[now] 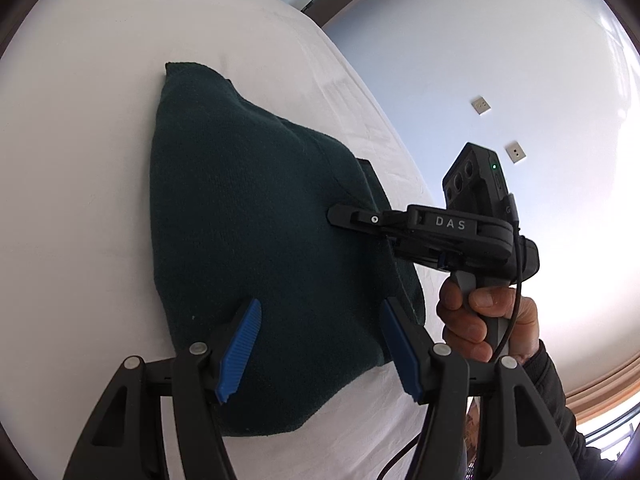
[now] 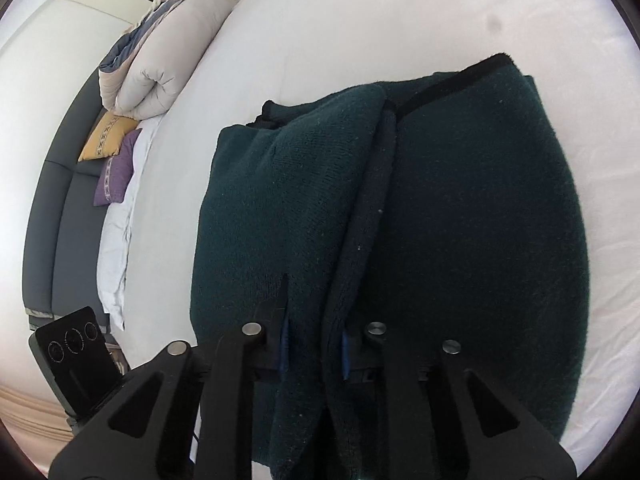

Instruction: Fold small clothes

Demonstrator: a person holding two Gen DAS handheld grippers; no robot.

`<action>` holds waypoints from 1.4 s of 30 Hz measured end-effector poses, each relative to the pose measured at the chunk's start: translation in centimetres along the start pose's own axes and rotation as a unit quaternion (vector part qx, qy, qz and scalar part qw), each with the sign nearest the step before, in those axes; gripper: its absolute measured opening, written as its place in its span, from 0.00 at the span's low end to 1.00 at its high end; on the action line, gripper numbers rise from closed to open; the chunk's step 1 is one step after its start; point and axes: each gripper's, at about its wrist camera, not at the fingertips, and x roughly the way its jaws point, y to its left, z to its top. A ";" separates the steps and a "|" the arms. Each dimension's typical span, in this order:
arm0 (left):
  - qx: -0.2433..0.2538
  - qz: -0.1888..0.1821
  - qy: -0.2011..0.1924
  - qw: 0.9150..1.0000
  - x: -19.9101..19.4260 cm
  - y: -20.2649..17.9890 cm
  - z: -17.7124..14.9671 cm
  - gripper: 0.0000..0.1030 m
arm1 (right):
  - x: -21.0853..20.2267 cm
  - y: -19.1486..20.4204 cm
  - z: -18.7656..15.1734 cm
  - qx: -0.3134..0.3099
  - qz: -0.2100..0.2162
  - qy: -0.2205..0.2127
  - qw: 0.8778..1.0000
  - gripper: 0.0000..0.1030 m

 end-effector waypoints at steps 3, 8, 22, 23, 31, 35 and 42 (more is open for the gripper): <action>0.010 -0.003 0.009 1.000 0.9 -1.2 -0.5 0.62 | -1.6 0.2 -0.2 -0.008 -0.009 -0.024 1.000 0.14; 0.033 0.004 0.033 0.999 3.2 -3.3 -1.3 0.62 | -4.6 -1.6 -0.5 -0.001 -0.006 -0.048 0.999 0.14; 0.064 0.017 0.059 0.996 5.2 -5.2 -2.7 0.62 | -6.9 -7.2 0.6 0.011 -0.033 -0.057 0.998 0.13; 0.063 0.017 0.058 0.996 5.1 -5.1 -2.8 0.62 | -6.5 -7.8 0.7 0.014 -0.029 -0.051 0.998 0.13; 0.065 0.023 0.049 0.996 4.1 -4.9 -3.0 0.62 | -7.0 -9.2 0.1 0.076 0.018 -0.067 0.995 0.19; 0.069 0.030 0.038 0.996 3.4 -4.6 -3.0 0.62 | -10.0 -7.5 -2.8 0.063 0.025 -0.081 0.994 0.42; 0.080 0.045 0.049 0.995 4.4 -4.8 -3.6 0.62 | -12.3 -6.9 -8.2 0.003 -0.061 -0.046 0.997 0.21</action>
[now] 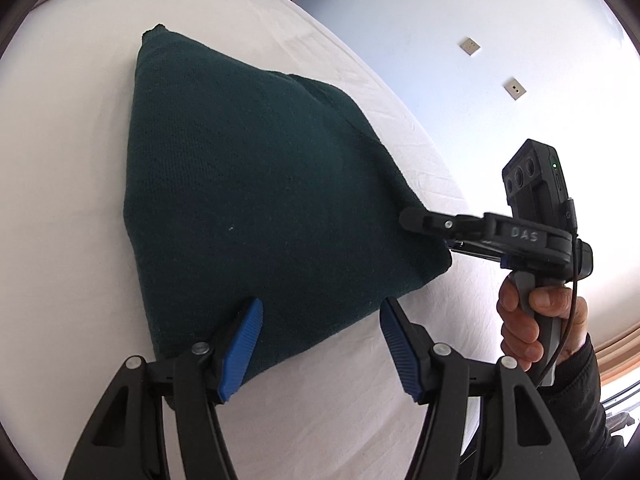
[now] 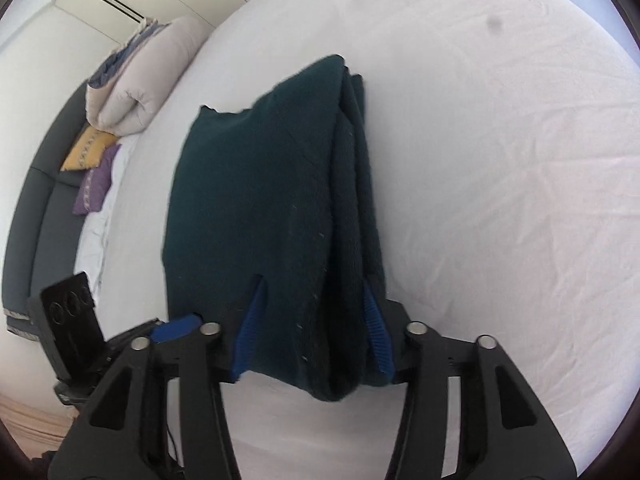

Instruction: Fold small clothes

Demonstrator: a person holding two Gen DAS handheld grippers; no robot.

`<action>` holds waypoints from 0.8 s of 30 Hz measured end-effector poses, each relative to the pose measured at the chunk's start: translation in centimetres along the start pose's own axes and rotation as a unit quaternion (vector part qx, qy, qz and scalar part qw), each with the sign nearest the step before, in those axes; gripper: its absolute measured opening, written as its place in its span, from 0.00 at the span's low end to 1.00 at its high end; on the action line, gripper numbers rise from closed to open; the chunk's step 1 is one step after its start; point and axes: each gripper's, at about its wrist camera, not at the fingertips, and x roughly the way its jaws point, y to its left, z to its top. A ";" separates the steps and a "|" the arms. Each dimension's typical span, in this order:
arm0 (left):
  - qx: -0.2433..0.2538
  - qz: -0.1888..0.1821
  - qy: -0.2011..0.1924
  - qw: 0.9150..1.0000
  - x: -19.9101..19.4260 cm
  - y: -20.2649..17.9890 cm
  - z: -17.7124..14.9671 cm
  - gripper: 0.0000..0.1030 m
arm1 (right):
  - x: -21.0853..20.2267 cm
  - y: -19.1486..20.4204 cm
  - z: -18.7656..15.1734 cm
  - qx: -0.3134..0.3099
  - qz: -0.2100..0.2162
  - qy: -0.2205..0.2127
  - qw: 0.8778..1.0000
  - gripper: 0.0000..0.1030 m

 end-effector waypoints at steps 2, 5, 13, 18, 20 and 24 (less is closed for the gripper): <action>0.010 0.009 0.003 1.000 0.4 -0.2 -0.1 0.62 | 0.1 -1.4 -0.8 0.021 -0.004 -0.001 1.000 0.11; 0.010 0.008 0.003 1.000 0.3 -0.2 0.0 0.62 | -0.5 -3.0 -1.2 0.038 0.003 -0.015 0.999 0.09; -0.011 0.016 -0.048 0.999 -2.7 1.1 1.2 0.62 | -1.2 -5.1 -1.9 0.049 0.025 -0.014 0.998 0.23; 0.004 0.030 -0.067 0.997 -3.6 1.2 5.1 0.62 | -6.4 -3.0 -0.2 0.016 0.037 -0.084 0.996 0.25; 0.020 0.031 -0.053 0.998 -2.4 0.8 7.1 0.62 | -6.4 -1.6 1.2 0.005 0.079 -0.086 0.993 0.25; 0.010 0.056 -0.057 0.997 0.8 1.6 10.7 0.62 | -3.7 0.3 4.2 -0.006 0.089 -0.075 0.993 0.25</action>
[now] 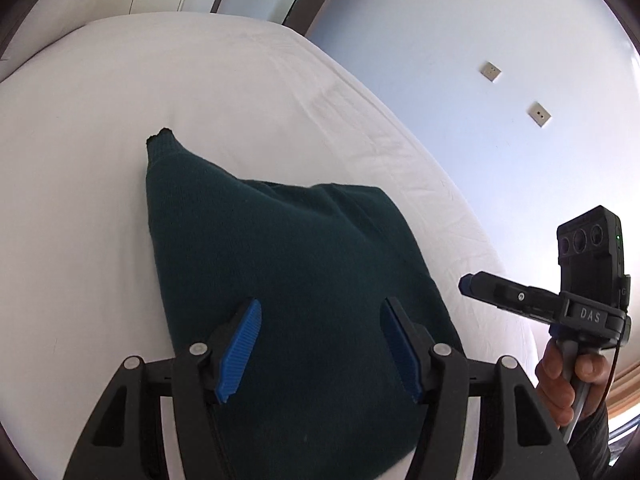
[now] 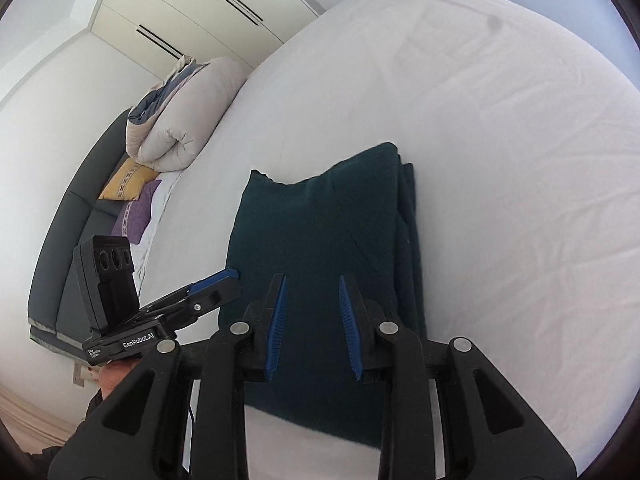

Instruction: Fold small clothes

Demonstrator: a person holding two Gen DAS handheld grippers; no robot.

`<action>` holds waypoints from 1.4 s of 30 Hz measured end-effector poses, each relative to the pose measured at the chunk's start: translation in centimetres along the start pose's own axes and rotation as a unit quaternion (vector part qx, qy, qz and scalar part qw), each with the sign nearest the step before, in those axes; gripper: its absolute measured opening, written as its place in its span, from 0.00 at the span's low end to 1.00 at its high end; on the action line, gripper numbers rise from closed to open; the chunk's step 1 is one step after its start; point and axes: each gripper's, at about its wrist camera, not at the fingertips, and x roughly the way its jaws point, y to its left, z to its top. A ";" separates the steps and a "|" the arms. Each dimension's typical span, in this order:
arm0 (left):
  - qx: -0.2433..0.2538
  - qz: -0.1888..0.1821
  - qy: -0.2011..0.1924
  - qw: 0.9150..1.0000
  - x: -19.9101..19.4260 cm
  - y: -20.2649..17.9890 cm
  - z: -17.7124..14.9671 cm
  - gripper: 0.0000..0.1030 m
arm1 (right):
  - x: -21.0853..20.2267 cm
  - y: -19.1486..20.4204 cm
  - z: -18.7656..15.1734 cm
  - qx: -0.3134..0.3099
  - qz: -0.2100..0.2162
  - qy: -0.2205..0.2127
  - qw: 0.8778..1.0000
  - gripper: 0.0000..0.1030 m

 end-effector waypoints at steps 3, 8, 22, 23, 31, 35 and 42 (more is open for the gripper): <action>0.004 0.015 0.014 1.000 2.8 0.3 0.6 0.62 | 3.2 -0.1 1.4 0.011 -0.002 0.022 1.000 0.25; 0.029 0.034 0.012 0.999 4.2 -0.4 0.3 0.62 | 6.6 -2.7 1.0 0.009 -0.022 0.025 0.999 0.24; -0.079 0.028 0.001 0.996 -0.3 5.3 -1.6 0.85 | 0.8 -2.5 1.2 0.009 -0.069 0.006 0.998 0.73; -0.085 0.021 0.018 0.996 0.6 5.6 -1.8 0.84 | 1.7 -2.9 1.0 0.013 -0.067 0.022 0.997 0.73; -0.113 0.009 0.062 0.992 2.9 5.8 -0.9 0.69 | 7.3 -4.6 1.0 0.046 -0.040 0.066 0.996 0.56; -0.113 0.025 0.079 0.990 3.3 5.3 -0.2 0.56 | 9.4 -3.4 1.6 0.024 -0.077 0.086 0.993 0.36; -0.059 0.103 0.073 0.990 2.6 2.4 0.0 0.44 | 11.8 3.8 0.4 -0.123 -0.233 0.069 0.962 0.21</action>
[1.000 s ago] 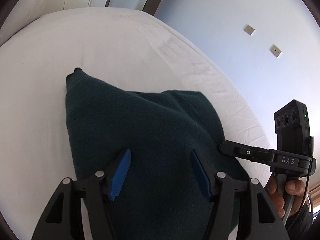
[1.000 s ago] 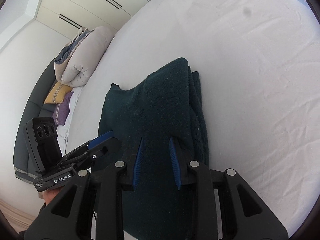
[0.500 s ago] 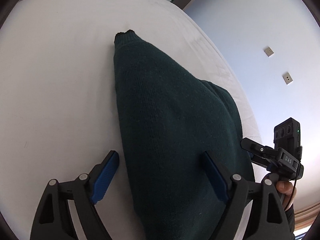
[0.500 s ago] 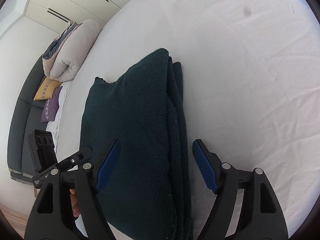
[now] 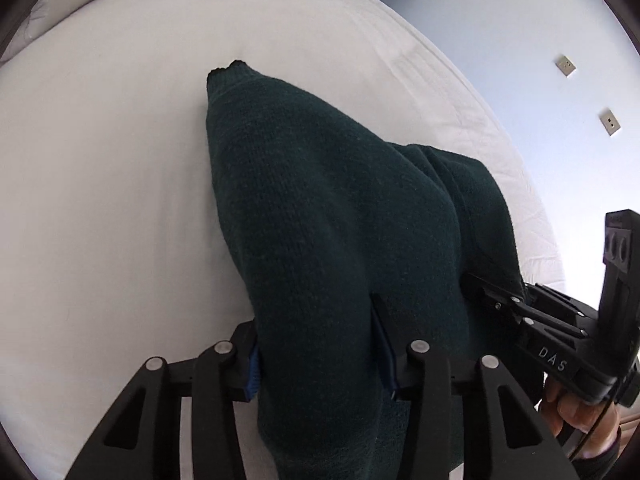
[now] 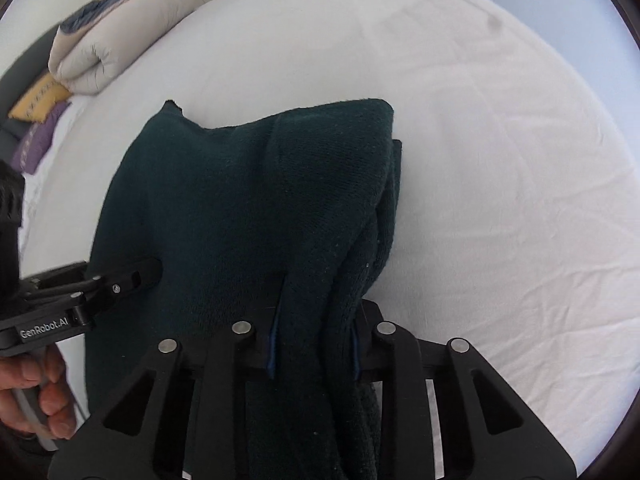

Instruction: Fold small clothes

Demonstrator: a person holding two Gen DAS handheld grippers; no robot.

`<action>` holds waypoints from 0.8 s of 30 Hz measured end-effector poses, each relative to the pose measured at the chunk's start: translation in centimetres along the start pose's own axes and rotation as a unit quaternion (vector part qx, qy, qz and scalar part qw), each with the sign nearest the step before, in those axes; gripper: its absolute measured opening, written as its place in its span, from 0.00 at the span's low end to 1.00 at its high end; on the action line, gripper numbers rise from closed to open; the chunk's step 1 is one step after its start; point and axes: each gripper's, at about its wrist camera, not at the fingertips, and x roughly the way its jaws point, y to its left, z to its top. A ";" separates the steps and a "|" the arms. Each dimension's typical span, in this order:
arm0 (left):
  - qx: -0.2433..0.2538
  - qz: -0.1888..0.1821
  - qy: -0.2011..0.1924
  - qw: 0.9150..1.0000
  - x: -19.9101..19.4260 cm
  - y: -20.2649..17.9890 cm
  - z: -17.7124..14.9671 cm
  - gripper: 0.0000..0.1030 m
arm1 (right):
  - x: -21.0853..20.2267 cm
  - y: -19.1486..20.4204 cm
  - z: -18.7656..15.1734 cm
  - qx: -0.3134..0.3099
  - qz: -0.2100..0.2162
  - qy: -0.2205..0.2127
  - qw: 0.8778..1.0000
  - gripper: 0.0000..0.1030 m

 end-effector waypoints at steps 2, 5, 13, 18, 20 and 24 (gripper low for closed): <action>0.004 0.001 -0.008 1.000 -0.9 -0.1 -0.4 0.42 | -0.8 1.9 -0.2 -0.034 -0.039 -0.015 0.999 0.19; 0.008 0.003 -0.022 1.000 -3.2 0.1 -1.3 0.39 | -3.1 3.9 -0.8 -0.055 -0.054 -0.042 0.996 0.18; 0.029 0.000 -0.063 0.998 -12.5 1.1 -6.5 0.39 | -10.1 10.4 -5.0 -0.096 -0.035 -0.084 0.991 0.18; 0.026 -0.010 -0.073 0.997 -18.1 3.2 -11.2 0.39 | -14.3 14.1 -8.5 -0.099 0.019 -0.095 0.990 0.18; 0.026 -0.008 -0.075 0.997 -19.6 3.9 -13.3 0.39 | -15.3 15.8 -10.2 -0.107 0.033 -0.097 0.989 0.18; 0.024 -0.002 -0.068 0.997 -21.3 5.4 -17.5 0.39 | -16.3 18.8 -14.1 -0.103 0.071 -0.091 0.988 0.18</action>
